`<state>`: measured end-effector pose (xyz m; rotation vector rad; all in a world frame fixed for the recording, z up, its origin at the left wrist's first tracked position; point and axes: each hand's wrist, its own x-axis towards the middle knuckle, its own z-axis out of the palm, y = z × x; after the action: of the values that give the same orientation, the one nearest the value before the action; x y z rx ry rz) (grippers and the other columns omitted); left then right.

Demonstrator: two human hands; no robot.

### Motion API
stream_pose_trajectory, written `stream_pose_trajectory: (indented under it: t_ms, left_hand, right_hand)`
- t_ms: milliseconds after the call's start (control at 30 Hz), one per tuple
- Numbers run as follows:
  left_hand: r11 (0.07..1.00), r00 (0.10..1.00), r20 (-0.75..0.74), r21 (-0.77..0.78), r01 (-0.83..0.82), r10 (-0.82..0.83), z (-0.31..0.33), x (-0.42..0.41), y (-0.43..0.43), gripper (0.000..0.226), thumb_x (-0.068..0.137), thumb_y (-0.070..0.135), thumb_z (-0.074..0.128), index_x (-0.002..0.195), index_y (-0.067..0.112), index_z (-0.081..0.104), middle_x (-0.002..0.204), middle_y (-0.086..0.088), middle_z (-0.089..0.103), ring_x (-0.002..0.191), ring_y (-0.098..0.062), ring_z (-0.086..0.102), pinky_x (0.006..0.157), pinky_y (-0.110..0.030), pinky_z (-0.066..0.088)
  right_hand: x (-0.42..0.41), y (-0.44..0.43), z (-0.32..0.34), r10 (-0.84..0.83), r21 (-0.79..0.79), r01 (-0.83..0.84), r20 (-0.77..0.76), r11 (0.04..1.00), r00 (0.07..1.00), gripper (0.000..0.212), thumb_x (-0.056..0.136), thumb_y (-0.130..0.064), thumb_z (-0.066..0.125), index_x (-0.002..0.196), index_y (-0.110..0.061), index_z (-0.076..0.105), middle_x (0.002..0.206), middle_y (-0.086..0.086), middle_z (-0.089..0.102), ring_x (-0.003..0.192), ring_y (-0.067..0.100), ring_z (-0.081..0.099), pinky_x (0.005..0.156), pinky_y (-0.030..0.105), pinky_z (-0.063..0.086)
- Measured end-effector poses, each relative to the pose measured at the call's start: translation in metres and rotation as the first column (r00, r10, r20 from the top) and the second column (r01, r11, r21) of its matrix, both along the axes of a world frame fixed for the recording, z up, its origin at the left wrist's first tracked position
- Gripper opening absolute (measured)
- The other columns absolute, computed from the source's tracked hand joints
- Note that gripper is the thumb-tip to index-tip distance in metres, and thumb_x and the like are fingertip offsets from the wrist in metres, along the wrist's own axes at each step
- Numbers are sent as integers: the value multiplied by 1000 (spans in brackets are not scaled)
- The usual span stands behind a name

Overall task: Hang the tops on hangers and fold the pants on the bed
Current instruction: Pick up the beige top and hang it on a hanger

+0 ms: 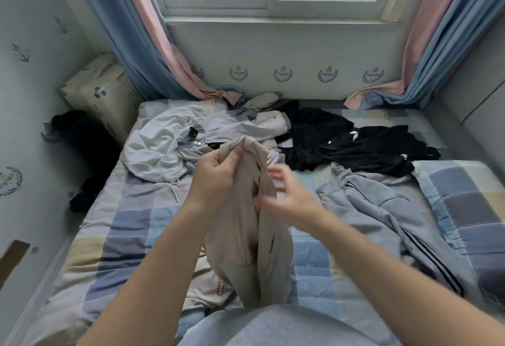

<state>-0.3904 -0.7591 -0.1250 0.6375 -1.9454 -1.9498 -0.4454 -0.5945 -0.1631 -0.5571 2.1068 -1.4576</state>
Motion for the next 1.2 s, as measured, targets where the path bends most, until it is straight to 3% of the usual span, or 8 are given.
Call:
stream_pose_trajectory:
  t_ms: [133, 267, 400, 533, 667, 867, 1033, 1200]
  left_hand:
    - [998, 998, -31, 38, 48, -46, 13, -7, -7, 56, 84, 43, 68, 92, -12, 63, 86, -21, 67, 79, -29, 61, 78, -50, 52]
    - [986, 998, 12, -152, -64, 66, 4, -14, -28, 45, 96, 31, 64, 95, -14, 63, 81, -12, 62, 74, -20, 57, 71, -44, 52]
    - [938, 965, 230, -344, -43, 129, -25, -14, -44, 30, 94, 31, 68, 100, 2, 65, 88, -7, 70, 84, -24, 65, 70, -28, 53]
    - [891, 880, 474, -415, 187, 36, -48, -4, -32, 54, 87, 46, 73, 129, 13, 60, 118, 0, 66, 115, -23, 61, 102, -38, 48]
    - [903, 888, 349, -197, 383, -300, -54, 10, 2, 59, 72, 67, 75, 113, 26, 66, 100, 16, 68, 91, -2, 66, 72, -9, 48]
    - [823, 831, 421, -273, 499, -365, -86, 13, 37, 12, 81, 33, 64, 90, 26, 68, 85, -2, 73, 84, -22, 71, 74, -47, 58]
    - [964, 940, 318, -186, 189, -123, -78, 5, 24, 20, 73, 18, 48, 77, 9, 65, 69, -6, 63, 65, -21, 56, 63, -40, 46]
    - [996, 935, 355, 84, -42, 10, -57, -3, 17, 21, 97, 7, 54, 85, 12, 70, 83, -7, 72, 83, -24, 65, 77, -39, 55]
  right_hand:
    - [18, 6, -66, -33, 299, 14, 60, 954, 998, 19, 90, -18, 63, 109, -19, 68, 107, 5, 71, 101, 24, 67, 87, 43, 56]
    - [1, 21, -73, -92, 401, 88, -10, 912, 996, 30, 95, -11, 49, 71, -22, 64, 76, -3, 68, 79, 20, 64, 61, 27, 47]
    - [-18, 25, -45, -184, 191, 181, -4, 965, 983, 33, 98, -7, 49, 68, -14, 60, 66, -4, 56, 69, 13, 49, 61, 30, 35]
    - [-26, 17, -10, -252, -14, 256, 126, 967, 959, 35, 104, -21, 52, 97, 12, 59, 84, 10, 55, 79, 20, 49, 71, 37, 38]
    - [-31, 11, 16, -375, -148, 457, 384, 877, 844, 23, 104, -22, 52, 99, -3, 65, 88, 14, 67, 77, 26, 65, 71, 41, 56]
    - [-54, 12, 39, -404, -298, 667, 606, 683, 685, 23, 105, -16, 49, 121, -5, 61, 115, 16, 70, 106, 29, 69, 96, 46, 55]
    - [-46, 37, 22, -319, -81, 377, 390, 923, 864, 15, 99, -29, 60, 113, -26, 60, 121, 1, 64, 109, 20, 62, 91, 45, 49]
    - [-2, 53, -15, -52, 72, 32, 300, 997, 953, 41, 85, -38, 77, 121, -27, 59, 121, -4, 67, 105, 11, 67, 90, 35, 56]
